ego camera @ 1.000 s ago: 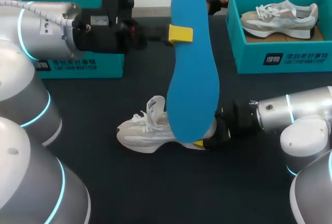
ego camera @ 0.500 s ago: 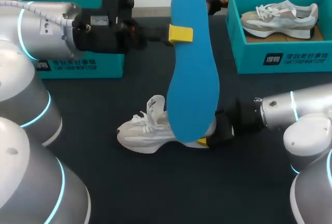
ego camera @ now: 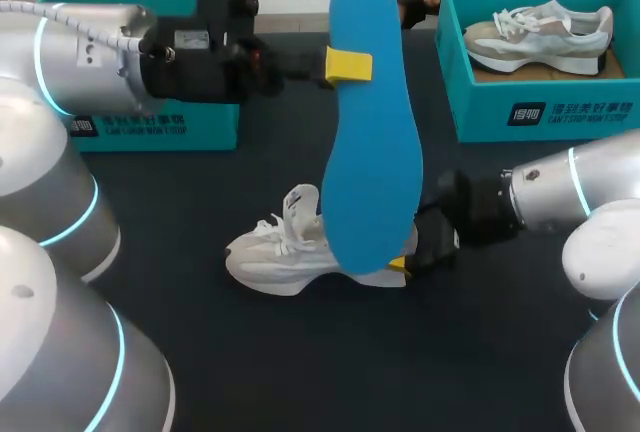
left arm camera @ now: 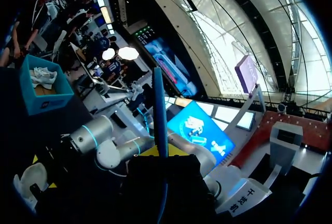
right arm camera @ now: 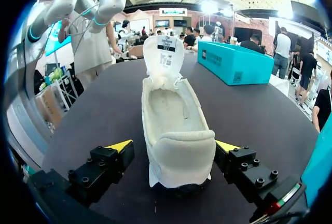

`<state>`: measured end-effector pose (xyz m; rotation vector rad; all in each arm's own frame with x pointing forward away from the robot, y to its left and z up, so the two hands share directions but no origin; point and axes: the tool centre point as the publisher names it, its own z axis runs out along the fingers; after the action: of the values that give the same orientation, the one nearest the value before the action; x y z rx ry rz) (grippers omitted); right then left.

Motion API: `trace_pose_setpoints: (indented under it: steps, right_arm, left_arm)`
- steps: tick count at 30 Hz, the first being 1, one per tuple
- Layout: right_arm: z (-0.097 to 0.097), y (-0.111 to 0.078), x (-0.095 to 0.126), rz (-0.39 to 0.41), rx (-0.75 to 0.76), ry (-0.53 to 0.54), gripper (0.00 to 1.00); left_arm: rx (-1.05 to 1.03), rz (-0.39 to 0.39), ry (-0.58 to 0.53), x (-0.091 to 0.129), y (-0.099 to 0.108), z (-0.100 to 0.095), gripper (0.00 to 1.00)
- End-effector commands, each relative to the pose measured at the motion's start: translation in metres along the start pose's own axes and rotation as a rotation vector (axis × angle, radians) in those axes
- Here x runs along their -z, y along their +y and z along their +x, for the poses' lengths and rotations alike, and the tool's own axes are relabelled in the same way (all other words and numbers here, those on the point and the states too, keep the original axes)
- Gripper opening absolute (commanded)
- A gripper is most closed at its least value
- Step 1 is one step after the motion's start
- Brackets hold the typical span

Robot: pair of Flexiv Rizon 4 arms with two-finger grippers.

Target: Take the shoe out of the shoebox, open the shoe tongue, remove and reinsert the insole, then place the shoe into the shoebox

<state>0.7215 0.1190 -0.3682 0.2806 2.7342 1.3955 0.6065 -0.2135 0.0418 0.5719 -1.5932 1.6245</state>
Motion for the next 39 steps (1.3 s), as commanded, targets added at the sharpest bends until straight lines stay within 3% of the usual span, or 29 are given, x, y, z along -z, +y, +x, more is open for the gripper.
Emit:
trace_pose_setpoints:
  steps: [1, 14, 20, 29, 39]
  right_arm:
    - [-0.001, 0.007, 0.006, 0.262, -0.049, -0.029, 1.00]
    - [-0.001, 0.007, 0.006, 0.262, -0.049, -0.029, 1.00]
    - [0.000, 0.035, 0.029, 0.443, 0.014, -0.025, 1.00]
    - [-0.004, 0.057, 0.036, 0.604, 0.048, 0.039, 1.00]
    - [-0.011, 0.058, 0.033, 0.667, 0.110, 0.034, 1.00]
  left_arm:
    - [0.000, 0.001, 0.000, -0.001, 0.001, -0.001, 0.00]
    - [0.000, 0.001, 0.000, -0.001, 0.001, -0.001, 0.00]
    - [0.000, 0.001, 0.000, -0.001, 0.001, -0.001, 0.00]
    - [0.000, 0.001, 0.000, -0.001, 0.001, -0.001, 0.00]
    - [0.000, 0.001, 0.000, -0.001, 0.001, -0.001, 0.00]
